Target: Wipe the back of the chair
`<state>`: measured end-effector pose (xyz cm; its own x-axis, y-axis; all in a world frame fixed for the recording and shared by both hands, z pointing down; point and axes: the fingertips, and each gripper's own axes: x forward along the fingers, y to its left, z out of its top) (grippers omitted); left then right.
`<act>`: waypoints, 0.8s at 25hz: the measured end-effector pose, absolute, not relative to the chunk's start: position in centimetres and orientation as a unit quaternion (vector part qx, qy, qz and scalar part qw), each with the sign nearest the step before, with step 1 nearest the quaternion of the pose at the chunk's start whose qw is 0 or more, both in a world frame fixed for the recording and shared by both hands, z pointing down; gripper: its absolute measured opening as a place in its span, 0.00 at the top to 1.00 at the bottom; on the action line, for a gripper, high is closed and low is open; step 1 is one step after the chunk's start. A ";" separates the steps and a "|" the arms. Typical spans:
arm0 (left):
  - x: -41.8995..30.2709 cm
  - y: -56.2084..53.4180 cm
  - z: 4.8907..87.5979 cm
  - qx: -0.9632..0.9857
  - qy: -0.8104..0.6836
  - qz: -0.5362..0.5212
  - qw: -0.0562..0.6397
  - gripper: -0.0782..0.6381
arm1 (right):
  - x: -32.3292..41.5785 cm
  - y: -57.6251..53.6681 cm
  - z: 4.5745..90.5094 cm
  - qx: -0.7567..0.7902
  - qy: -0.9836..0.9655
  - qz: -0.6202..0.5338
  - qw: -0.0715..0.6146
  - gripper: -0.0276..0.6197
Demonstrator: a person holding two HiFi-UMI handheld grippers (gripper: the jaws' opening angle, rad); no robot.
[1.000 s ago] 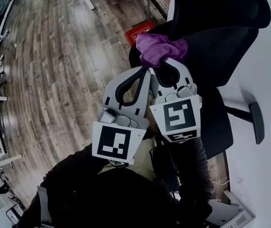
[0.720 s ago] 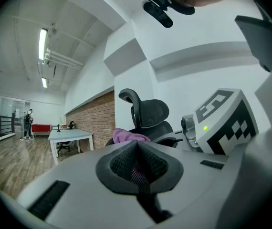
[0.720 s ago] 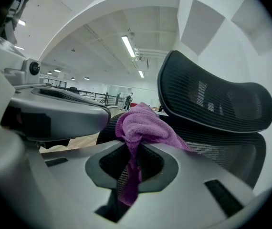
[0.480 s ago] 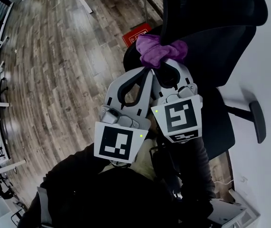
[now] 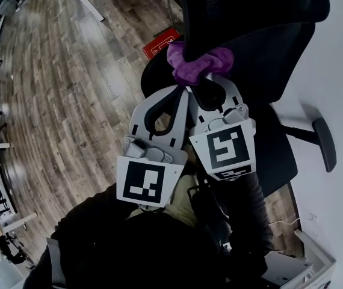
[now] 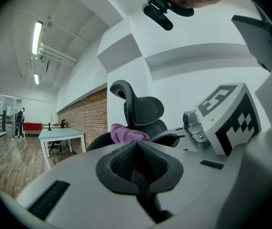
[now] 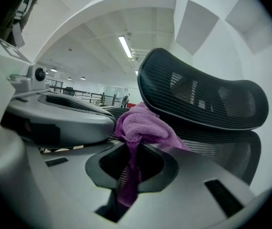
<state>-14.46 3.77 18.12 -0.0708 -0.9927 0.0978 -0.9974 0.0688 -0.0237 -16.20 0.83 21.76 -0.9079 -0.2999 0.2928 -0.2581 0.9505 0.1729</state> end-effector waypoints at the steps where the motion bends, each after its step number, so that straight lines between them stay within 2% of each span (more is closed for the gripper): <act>1: -14.5 3.5 18.2 0.683 -0.729 0.042 0.028 0.88 | -16.2 0.6 21.8 0.146 -0.974 -0.064 0.159 0.89; 20: -13.0 0.1 18.6 0.713 -0.699 0.044 0.038 0.88 | -14.4 -3.7 21.8 0.190 -0.968 -0.048 0.156 0.89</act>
